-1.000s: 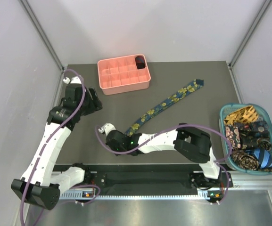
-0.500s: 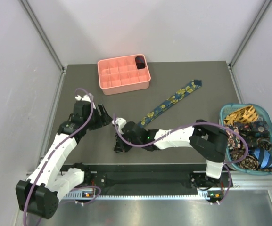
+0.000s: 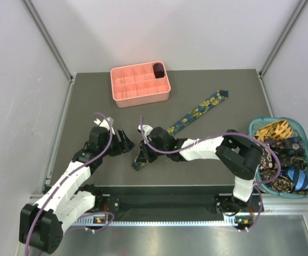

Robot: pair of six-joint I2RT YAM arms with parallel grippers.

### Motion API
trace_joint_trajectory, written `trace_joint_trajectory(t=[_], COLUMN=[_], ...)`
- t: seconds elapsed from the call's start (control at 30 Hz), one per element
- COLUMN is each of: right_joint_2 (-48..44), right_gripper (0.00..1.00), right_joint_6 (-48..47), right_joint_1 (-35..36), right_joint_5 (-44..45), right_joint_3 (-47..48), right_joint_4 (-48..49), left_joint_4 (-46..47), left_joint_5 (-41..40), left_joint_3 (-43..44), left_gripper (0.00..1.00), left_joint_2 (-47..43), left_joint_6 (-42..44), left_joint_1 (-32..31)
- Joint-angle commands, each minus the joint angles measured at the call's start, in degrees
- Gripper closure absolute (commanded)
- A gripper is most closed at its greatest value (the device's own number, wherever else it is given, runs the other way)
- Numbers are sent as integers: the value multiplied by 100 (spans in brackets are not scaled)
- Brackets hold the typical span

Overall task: Roll the ties
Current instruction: Flatten the tie

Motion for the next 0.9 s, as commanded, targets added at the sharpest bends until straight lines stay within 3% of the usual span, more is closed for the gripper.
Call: trace_joint_trajectory(t=[0.0, 0.17, 0.53, 0.63, 0.7, 0.87], right_joint_2=[-34, 151, 116, 195, 239, 300], right_gripper=[98, 95, 92, 93, 93, 93], right_joint_6=[-143, -187, -187, -126, -82, -38], right_joint_1=[-170, -337, -425, -442, -477, -574], right_joint_5=[-83, -232, -452, -469, -513, -514], right_joint_3=[53, 53, 105, 79, 27, -26], right_joint_4=[33, 120, -134, -91, 6, 77], left_joint_4=[671, 759, 1145, 1251, 1671, 2296], left_joint_5=[77, 25, 25, 95, 592, 1044], left_joint_3=[-124, -326, -624, -739, -1001, -1424], left_gripper=[26, 18, 16, 11, 1, 1], left_joint_2=[-238, -396, -633, -870, -967, -1064], left_joint_6=[46, 99, 591, 810, 1073, 1399], left_joint_1=[-113, -236, -500, -509, -509, -614])
